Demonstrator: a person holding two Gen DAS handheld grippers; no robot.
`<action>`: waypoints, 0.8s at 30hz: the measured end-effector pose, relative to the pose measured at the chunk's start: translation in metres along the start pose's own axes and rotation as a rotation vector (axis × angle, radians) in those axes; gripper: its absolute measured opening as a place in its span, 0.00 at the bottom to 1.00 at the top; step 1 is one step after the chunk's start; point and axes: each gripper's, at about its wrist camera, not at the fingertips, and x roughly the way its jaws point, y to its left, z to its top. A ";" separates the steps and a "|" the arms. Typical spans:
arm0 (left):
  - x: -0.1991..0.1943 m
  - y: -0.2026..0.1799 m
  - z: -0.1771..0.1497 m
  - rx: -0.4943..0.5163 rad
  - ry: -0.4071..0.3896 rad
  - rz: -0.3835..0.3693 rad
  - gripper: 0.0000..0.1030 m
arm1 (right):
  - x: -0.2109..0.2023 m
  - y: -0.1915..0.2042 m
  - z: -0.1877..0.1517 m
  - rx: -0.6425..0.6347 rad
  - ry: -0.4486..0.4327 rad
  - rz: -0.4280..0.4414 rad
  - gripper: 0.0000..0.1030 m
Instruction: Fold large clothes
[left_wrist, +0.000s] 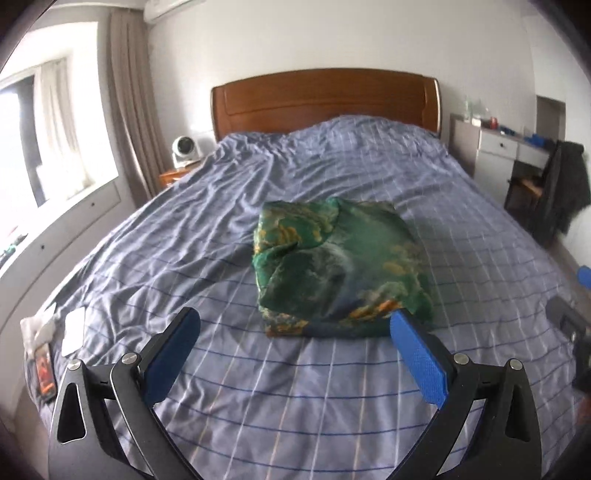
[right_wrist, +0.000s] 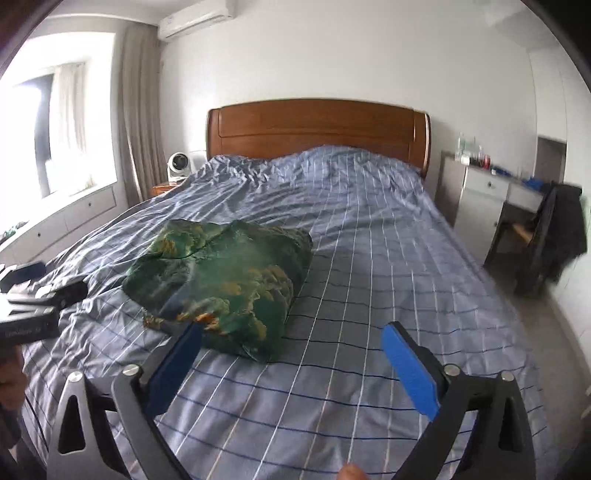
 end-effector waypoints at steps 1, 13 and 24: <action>-0.006 0.000 0.000 -0.005 -0.009 0.005 1.00 | -0.009 0.003 -0.001 -0.011 -0.011 0.003 0.99; -0.030 -0.003 -0.023 0.011 0.020 -0.050 1.00 | -0.028 0.037 -0.010 -0.019 0.077 -0.020 0.99; -0.058 0.001 -0.031 -0.011 0.065 -0.063 1.00 | -0.060 0.047 -0.012 0.020 0.148 -0.043 0.99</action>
